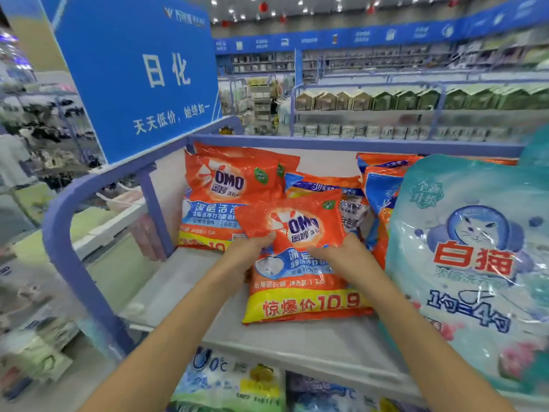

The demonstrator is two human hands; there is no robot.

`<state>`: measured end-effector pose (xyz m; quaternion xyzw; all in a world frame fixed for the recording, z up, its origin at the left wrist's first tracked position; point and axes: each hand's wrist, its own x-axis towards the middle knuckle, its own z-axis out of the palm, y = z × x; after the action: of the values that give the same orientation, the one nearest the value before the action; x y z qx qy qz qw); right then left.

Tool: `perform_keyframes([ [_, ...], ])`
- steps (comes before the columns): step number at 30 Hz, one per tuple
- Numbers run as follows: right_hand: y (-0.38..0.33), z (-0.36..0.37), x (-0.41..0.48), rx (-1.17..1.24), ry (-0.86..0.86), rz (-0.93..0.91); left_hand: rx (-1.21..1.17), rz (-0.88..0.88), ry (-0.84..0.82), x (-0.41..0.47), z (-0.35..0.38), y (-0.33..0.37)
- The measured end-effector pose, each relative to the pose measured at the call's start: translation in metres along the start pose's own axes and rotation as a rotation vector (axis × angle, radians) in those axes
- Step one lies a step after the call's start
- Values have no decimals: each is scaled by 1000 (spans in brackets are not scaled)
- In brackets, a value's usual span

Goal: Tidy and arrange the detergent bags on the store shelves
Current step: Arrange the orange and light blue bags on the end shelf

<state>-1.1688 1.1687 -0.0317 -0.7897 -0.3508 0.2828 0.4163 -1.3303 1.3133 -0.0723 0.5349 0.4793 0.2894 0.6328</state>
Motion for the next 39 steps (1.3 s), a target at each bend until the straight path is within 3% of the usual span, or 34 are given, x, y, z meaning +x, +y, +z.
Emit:
perform_keyframes([
  [8, 2, 14, -11, 606, -101, 121, -35, 114, -30, -19, -19, 23],
  [14, -23, 21, -17, 900, -187, 11, -358, 161, -210, -44, -46, 55],
  [17, -38, 27, -17, 895, -175, -56, -359, 267, -179, -44, -56, 69],
  [21, -51, 26, -15, 901, 36, -180, -401, 393, -53, -46, -67, 75],
  [24, -53, 28, -15, 826, 92, -260, -407, 437, -7, -46, -72, 75],
  [30, -20, 24, -12, 684, -98, -258, -328, 413, -118, -40, -82, 62],
  [34, 5, 33, -8, 501, -308, -198, -55, 295, -248, -35, -93, 45],
  [39, 8, 44, -5, 484, -201, -209, 184, 207, -313, -32, -109, 23],
])
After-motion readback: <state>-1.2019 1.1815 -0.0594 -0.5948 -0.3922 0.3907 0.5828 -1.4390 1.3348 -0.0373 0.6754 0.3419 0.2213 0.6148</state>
